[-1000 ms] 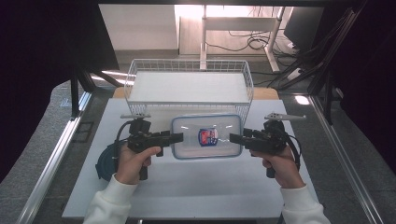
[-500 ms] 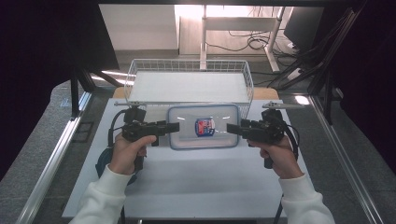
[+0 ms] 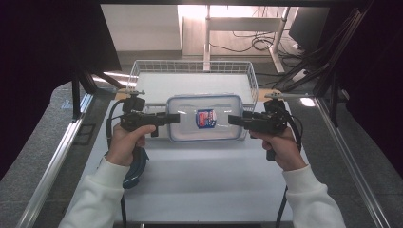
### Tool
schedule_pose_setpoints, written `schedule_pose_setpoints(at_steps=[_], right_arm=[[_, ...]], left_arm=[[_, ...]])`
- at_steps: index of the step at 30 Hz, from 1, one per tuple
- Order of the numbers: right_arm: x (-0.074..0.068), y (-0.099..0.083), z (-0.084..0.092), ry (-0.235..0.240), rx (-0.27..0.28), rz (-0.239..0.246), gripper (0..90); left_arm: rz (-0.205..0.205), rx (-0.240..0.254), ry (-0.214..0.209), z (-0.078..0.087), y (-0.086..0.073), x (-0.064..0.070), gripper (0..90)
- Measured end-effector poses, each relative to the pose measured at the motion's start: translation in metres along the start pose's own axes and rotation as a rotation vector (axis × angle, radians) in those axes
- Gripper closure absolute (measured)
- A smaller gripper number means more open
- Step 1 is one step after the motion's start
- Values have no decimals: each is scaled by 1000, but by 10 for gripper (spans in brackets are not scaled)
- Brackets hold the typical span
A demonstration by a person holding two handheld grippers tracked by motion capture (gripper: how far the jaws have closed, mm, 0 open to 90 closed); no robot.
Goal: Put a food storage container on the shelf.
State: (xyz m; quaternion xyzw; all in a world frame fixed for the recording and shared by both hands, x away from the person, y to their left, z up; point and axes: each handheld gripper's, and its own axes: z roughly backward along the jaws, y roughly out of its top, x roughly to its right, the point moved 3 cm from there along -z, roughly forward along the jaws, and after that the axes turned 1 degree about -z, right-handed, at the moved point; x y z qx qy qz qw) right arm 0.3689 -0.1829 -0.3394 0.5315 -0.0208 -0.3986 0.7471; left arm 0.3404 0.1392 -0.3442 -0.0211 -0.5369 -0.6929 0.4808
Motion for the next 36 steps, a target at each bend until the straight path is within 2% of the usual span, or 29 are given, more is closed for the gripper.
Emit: schedule_pose_setpoints(at_steps=[7, 17, 26, 36], right_arm=[[-2, 19, 4, 0, 25, 6, 401], [3, 34, 6, -2, 36, 2, 401], [10, 50, 0, -9, 19, -14, 407], [11, 69, -9, -8, 17, -21, 410]], left_arm=[[-12, 4, -2, 3, 17, 4, 464], [-20, -4, -6, 1, 39, 6, 465], [-4, -16, -33, -5, 57, -7, 467], [-4, -16, -32, 0, 74, -16, 467]])
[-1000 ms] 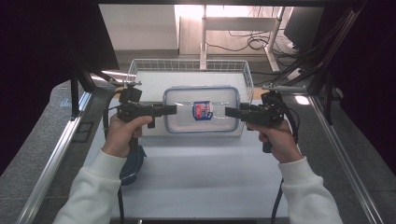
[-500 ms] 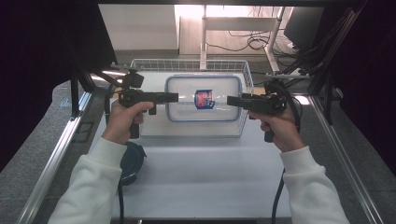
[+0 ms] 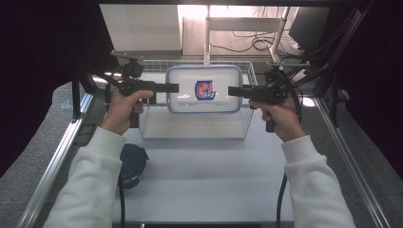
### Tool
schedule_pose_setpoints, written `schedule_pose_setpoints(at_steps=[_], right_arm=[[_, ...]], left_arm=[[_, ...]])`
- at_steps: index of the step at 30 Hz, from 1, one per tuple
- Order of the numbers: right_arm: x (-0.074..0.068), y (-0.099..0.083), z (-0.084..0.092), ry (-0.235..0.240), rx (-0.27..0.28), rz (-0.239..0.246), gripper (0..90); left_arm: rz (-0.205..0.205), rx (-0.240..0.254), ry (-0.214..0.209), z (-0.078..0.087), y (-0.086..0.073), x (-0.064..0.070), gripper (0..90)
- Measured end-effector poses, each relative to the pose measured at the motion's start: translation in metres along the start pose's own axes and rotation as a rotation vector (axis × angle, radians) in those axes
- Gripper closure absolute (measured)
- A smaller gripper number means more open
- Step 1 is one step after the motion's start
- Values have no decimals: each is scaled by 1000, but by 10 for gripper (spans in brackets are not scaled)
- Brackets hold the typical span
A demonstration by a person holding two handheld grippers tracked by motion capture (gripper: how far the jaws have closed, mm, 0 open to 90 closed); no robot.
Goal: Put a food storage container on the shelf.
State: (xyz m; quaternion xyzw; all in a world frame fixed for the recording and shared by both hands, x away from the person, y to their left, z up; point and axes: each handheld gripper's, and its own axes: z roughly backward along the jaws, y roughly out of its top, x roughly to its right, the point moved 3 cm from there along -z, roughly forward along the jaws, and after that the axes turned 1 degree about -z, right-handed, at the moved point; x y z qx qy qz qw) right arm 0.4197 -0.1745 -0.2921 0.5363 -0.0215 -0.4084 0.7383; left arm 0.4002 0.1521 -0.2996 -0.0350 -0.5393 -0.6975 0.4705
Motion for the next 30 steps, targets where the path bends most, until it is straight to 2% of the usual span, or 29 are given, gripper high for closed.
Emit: schedule_pose_setpoints(at_steps=[12, 17, 23, 30], right_arm=[[0, 15, -11, 5, 0, 5, 410], [1, 25, -14, -4, -12, -3, 413], [11, 32, -22, -6, -15, -20, 413], [22, 33, -36, -6, -27, -50, 413]], left_arm=[[8, 19, 8, 4, 12, -8, 466], [22, 20, -6, 2, 21, -15, 467], [31, 13, 4, -6, 30, -24, 466], [46, 5, 14, -11, 33, -38, 465]])
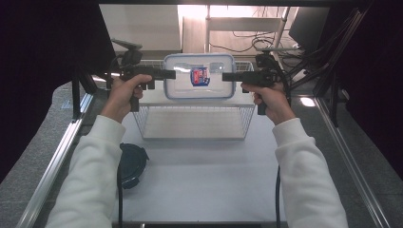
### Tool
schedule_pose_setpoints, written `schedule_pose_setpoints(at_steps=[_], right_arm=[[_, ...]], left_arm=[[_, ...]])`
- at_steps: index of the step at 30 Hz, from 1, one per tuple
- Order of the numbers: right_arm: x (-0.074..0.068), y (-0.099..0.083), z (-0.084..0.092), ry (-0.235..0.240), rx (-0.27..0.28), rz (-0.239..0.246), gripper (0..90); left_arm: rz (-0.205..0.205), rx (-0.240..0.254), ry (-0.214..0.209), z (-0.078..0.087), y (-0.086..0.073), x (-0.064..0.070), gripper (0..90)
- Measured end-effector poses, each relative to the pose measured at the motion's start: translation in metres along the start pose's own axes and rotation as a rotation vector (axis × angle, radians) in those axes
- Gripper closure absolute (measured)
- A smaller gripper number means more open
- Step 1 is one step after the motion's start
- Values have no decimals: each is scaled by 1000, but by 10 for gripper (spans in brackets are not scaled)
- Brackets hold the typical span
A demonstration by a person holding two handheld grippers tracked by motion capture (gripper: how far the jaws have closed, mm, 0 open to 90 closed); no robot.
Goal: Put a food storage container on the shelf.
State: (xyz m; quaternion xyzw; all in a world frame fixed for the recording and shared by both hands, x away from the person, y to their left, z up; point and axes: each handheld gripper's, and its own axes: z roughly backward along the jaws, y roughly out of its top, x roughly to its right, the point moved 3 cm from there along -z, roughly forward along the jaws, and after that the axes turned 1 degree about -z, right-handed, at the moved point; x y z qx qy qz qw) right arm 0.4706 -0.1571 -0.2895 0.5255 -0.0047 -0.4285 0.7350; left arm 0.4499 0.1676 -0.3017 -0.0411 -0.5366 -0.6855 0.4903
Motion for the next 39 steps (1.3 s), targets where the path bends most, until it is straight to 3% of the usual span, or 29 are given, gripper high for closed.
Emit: schedule_pose_setpoints(at_steps=[10, 16, 20, 30, 39], right_arm=[[8, -2, -14, -8, -37, -38, 414], [13, -2, -20, -9, -52, -68, 414], [19, -1, -23, 1, -48, -133, 407], [27, 2, -32, -25, -29, -270, 393], [27, 4, -41, -90, -11, -351, 353]], left_arm=[[16, -36, 17, -8, -1, -15, 453], [34, -17, 6, -11, 1, -22, 455], [64, 1, 6, -14, 3, -26, 460], [124, 30, 6, -24, 7, -36, 439], [165, 64, -5, -31, 5, -44, 411]])
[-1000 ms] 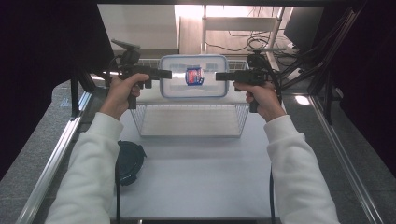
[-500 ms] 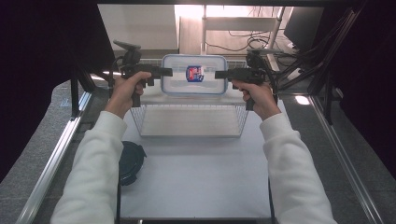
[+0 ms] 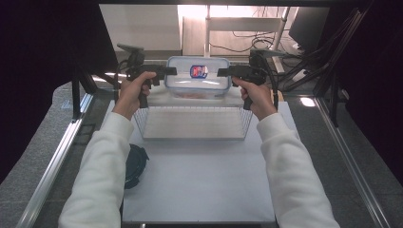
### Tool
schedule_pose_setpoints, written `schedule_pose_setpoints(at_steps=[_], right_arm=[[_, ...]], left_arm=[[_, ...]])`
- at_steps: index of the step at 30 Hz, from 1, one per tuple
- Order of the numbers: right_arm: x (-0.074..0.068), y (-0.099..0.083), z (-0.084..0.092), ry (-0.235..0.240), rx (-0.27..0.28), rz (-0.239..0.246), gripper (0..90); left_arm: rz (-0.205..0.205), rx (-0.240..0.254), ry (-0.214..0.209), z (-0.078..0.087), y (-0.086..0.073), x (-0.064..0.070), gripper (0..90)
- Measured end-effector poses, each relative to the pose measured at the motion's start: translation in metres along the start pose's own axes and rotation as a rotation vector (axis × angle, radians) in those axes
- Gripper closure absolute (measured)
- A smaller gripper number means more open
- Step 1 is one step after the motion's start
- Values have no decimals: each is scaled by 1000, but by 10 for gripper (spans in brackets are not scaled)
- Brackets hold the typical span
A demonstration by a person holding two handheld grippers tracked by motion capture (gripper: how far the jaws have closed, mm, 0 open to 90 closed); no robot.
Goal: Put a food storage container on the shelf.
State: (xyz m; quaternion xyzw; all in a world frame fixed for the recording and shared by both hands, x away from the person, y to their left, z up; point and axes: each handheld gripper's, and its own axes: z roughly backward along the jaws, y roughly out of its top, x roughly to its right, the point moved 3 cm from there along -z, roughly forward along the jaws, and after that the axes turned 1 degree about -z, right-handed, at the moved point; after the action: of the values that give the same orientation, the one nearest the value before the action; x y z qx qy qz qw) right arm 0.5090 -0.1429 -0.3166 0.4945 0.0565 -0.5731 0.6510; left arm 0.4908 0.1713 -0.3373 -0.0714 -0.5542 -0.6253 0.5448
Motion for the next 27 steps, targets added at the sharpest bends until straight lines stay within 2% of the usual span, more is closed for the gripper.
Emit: schedule_pose_setpoints(at_steps=[5, 8, 10, 13, 15, 17, 19, 21, 24, 25, 26, 27], right_arm=[[1, 1, -8, -13, 18, -59, 346], [5, 1, -13, -11, 35, -93, 345], [7, 2, -15, -10, 43, -96, 350], [7, 2, -15, -1, 54, -93, 342], [7, 1, -16, 26, 66, -125, 263], [8, 0, -15, 53, 82, -142, 231], [3, -2, -11, 42, 121, -112, 187], [-4, -5, -3, 20, 161, -57, 155], [-12, -10, 8, 1, 190, 17, 132], [-14, -11, 13, -8, 201, 54, 130], [-17, -14, 19, -16, 212, 105, 130], [-18, -16, 23, -14, 207, 125, 128]], left_arm=[[37, 2, -1, -1, -1, -7, 388], [36, 9, 16, -2, -1, -8, 376], [32, 16, 15, -2, -1, -8, 373], [12, 20, 25, -4, -2, -7, 351], [-27, 27, 78, -5, -4, -2, 268], [-66, 52, 108, -4, -5, 4, 214], [-118, 66, 126, 0, -7, 13, 173], [-175, 86, 145, 5, -11, 23, 155], [-246, 107, 180, 15, -20, 35, 157], [-281, 121, 205, 21, -26, 40, 168], [-304, 126, 215, 24, -30, 43, 183], [-327, 125, 214, 29, -36, 47, 193]])
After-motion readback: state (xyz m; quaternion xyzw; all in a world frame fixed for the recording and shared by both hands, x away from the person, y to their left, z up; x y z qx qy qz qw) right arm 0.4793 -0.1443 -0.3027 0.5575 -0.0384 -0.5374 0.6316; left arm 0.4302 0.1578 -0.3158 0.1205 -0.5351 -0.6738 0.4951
